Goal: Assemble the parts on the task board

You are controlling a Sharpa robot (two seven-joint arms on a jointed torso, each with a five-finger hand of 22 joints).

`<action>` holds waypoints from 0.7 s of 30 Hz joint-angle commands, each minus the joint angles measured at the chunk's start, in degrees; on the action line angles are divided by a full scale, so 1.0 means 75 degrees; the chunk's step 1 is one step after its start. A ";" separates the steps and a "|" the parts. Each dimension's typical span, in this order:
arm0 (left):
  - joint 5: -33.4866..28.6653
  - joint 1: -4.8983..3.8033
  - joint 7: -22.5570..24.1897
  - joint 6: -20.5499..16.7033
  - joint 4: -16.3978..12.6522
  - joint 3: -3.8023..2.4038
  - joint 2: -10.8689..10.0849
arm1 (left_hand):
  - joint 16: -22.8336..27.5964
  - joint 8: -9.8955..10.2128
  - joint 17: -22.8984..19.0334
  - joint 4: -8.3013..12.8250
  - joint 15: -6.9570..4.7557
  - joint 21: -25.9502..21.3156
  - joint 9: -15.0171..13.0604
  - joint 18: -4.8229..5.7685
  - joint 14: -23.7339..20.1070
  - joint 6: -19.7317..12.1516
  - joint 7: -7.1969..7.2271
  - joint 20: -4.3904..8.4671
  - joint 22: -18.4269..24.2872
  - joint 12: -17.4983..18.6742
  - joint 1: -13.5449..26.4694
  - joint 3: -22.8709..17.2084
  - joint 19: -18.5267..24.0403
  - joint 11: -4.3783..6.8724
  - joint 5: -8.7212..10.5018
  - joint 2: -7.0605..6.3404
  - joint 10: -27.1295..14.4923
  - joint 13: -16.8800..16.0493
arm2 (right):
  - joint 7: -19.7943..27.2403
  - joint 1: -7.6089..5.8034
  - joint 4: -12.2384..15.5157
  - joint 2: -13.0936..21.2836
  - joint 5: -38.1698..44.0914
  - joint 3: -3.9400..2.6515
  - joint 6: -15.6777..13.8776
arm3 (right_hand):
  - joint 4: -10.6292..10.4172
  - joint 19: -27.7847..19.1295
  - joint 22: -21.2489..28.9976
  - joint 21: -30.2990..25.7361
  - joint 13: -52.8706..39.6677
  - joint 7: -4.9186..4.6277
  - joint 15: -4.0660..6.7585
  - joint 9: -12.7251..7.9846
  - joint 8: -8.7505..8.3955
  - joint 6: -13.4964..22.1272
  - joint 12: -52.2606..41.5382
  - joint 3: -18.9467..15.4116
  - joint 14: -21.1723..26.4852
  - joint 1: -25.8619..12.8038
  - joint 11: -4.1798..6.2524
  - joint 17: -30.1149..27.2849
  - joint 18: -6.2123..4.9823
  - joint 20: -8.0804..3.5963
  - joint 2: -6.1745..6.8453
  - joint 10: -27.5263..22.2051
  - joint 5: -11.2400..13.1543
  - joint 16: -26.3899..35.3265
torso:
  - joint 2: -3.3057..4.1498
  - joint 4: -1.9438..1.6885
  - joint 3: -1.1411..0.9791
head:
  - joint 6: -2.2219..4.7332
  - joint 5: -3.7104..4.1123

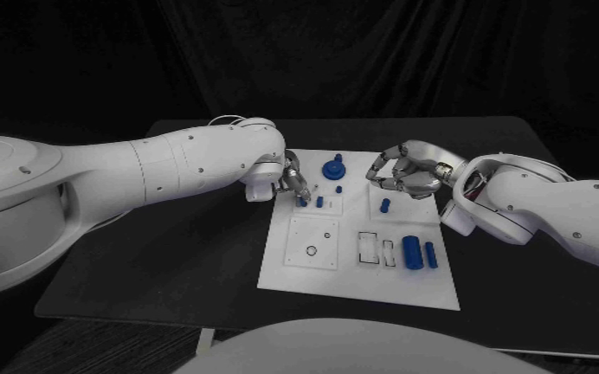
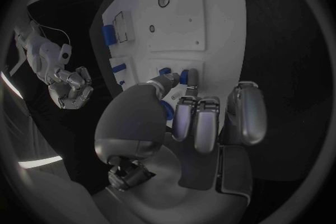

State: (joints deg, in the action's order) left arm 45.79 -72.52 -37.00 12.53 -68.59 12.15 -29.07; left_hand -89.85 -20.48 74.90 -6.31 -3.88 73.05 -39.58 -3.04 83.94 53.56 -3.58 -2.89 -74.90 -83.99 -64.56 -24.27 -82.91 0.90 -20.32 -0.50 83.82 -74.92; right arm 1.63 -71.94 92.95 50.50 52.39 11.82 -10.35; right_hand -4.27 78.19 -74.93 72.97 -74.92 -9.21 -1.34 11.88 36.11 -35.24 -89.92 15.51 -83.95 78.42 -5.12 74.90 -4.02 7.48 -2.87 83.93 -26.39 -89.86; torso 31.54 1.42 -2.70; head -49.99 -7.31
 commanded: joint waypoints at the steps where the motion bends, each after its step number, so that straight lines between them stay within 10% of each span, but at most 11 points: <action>1: -0.0082 0.0021 0.0114 0.0228 -0.0012 -0.0004 0.0023 | -0.0020 0.0072 0.2013 -0.0115 0.0059 -0.0104 -0.0006 -0.0103 0.0808 -0.0037 -0.0017 -0.0005 -0.1287 0.0054 0.0141 0.0126 0.0089 -0.0040 0.0196 0.0004 0.0188 -0.1180 | -0.0099 0.0024 0.0003 -0.0003 0.0037 -0.0005 0.0082 | 0.0008 -0.0027 -0.1113 -0.0032 -0.2010 -0.0023 0.0012 -0.0011 -0.0041 -0.0055 -0.0011 0.0039 -0.0807 0.0078 0.0016 0.2013 -0.0095 0.0000 -0.0021 0.0809 -0.0024 -0.0019 | -0.0004 -0.0001 0.0001 | -0.0002 0.0010; 21: -0.0082 0.0035 0.0004 0.0386 0.0038 -0.0004 0.0041 | -0.0020 0.0009 0.2013 -0.0734 0.0083 -0.0341 -0.0367 -0.0140 0.0808 -0.0092 -0.0033 -0.0031 -0.1246 0.0064 0.0559 0.0632 0.0127 -0.0065 0.0722 0.0139 0.0171 -0.1183 | -0.0103 0.0062 -0.0004 -0.0007 0.0037 -0.0005 0.0145 | 0.0014 -0.0035 -0.1108 -0.0048 -0.2010 -0.0023 0.0014 -0.0016 -0.0042 -0.0056 -0.0011 0.0050 -0.0807 0.0085 0.0016 0.2013 -0.0099 -0.0001 -0.0023 0.0809 -0.0033 -0.0019 | 0.0003 0.0000 0.0001 | -0.0002 0.0003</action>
State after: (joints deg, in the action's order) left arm 45.71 -72.39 -37.17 14.48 -68.27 12.16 -28.88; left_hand -89.85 -20.19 74.90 -11.48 -3.67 70.67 -42.30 -3.04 84.15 53.23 -3.90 -3.06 -74.90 -83.79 -60.81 -19.46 -82.33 0.72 -15.25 0.57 84.00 -74.92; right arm 1.58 -71.65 92.91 50.45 52.39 11.82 -9.94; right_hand -4.27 78.19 -74.91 72.97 -74.92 -9.21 -1.34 11.84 36.11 -35.23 -89.92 15.51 -83.95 78.65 -5.12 74.90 -4.02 7.48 -3.10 83.93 -26.39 -89.85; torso 31.53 1.41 -2.70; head -49.99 -7.29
